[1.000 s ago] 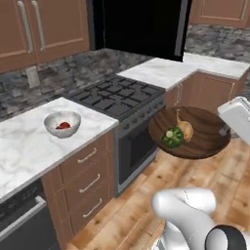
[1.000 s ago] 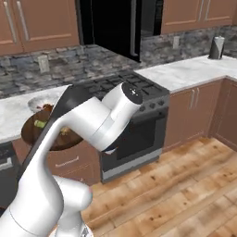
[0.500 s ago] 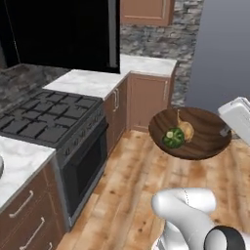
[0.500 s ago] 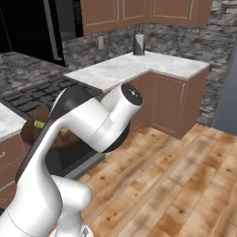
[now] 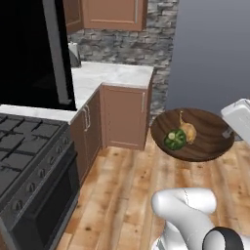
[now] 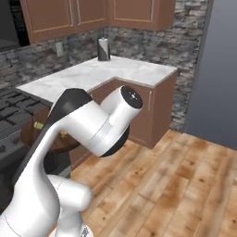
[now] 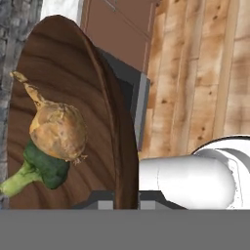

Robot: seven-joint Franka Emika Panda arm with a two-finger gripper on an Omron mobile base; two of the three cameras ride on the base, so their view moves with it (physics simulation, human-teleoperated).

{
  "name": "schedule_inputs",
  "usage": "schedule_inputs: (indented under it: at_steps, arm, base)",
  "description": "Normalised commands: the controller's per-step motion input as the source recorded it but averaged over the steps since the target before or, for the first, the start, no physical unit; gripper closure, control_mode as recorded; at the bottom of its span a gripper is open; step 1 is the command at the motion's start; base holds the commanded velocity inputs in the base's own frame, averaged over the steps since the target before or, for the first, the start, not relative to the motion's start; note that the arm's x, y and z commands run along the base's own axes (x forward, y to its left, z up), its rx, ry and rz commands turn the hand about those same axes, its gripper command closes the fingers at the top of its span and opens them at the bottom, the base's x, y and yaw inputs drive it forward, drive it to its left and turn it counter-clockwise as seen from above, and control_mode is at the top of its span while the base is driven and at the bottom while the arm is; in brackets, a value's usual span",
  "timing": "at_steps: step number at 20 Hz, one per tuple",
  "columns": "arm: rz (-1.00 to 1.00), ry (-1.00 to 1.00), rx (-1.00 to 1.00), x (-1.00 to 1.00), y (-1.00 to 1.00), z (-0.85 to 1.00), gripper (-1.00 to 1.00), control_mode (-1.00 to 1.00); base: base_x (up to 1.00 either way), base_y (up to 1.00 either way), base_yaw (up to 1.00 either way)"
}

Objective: Place the bowl containing the onion and broccoli in the microwave. Close the microwave door and press the start button to microwave the meal.

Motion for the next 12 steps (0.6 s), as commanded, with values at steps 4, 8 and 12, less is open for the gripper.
schedule_inputs:
  at_steps: [4, 8, 12]
  arm:
    - [0.0, 0.0, 0.0, 0.0, 0.0, 0.0, 1.0, 1.0]
    - [0.0, 0.0, 0.0, 0.0, 0.0, 0.0, 1.0, 1.0]
    - [0.0, 0.0, 0.0, 0.0, 0.0, 0.0, 1.0, 1.0]
  base:
    - [0.9, -0.24, 0.41]
    - [0.69, -0.24, 0.66]
    - [0.78, -0.17, 0.74]
